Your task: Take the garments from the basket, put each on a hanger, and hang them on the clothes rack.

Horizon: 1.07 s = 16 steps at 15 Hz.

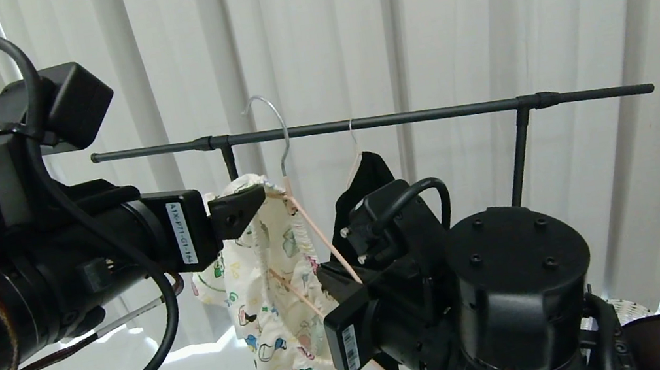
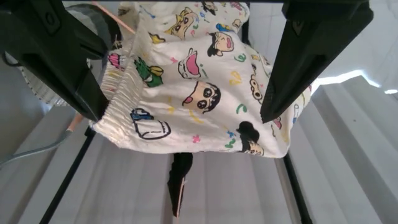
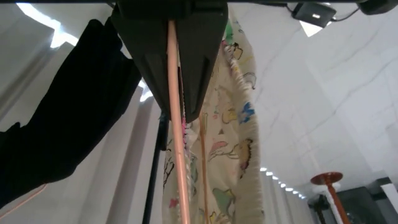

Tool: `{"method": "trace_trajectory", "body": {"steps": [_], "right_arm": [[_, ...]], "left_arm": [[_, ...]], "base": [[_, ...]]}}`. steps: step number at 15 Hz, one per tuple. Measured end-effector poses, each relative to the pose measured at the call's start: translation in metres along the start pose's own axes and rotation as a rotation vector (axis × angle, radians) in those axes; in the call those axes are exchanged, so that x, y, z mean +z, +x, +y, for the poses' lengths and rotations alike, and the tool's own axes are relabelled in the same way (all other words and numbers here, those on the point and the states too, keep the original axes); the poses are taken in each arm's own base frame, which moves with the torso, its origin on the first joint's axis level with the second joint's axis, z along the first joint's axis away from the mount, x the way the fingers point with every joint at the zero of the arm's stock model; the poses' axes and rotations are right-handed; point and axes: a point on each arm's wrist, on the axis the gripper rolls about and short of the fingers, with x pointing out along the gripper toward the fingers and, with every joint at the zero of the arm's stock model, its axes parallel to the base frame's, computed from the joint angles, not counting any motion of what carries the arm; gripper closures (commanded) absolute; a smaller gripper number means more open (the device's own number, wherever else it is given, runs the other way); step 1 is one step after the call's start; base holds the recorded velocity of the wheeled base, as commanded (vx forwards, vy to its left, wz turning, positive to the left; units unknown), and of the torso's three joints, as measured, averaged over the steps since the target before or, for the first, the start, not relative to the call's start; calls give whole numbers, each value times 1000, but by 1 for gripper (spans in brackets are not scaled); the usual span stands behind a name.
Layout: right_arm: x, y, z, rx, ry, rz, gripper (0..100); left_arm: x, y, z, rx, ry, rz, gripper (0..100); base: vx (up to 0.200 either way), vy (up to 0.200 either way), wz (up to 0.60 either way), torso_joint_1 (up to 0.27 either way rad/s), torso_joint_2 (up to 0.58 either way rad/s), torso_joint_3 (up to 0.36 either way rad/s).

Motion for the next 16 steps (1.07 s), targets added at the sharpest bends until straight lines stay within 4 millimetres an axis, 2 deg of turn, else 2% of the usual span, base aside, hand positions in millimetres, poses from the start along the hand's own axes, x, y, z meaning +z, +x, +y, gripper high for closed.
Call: {"method": "trace_trajectory", "body": {"steps": [6, 9, 12, 16], "right_arm": [[23, -8, -6, -9, -42, -96, 100], [28, -6, -15, -36, -79, -129, 100], [20, -11, -29, -66, -120, -121, 100], [2, -39, -48, -32, -174, -66, 100]], "left_arm": [[-2, -1, -3, 0, 12, 4, 0], [-16, -8, -14, -59, 51, 34, 0], [-45, -22, -15, -68, 169, 80, 0], [-66, -54, 8, -120, 281, 43, 0]], "base": [[0, 0, 0, 0, 0, 0], [0, 0, 0, 0, 0, 0], [0, 0, 0, 0, 0, 0], [0, 0, 0, 0, 0, 0]]}}
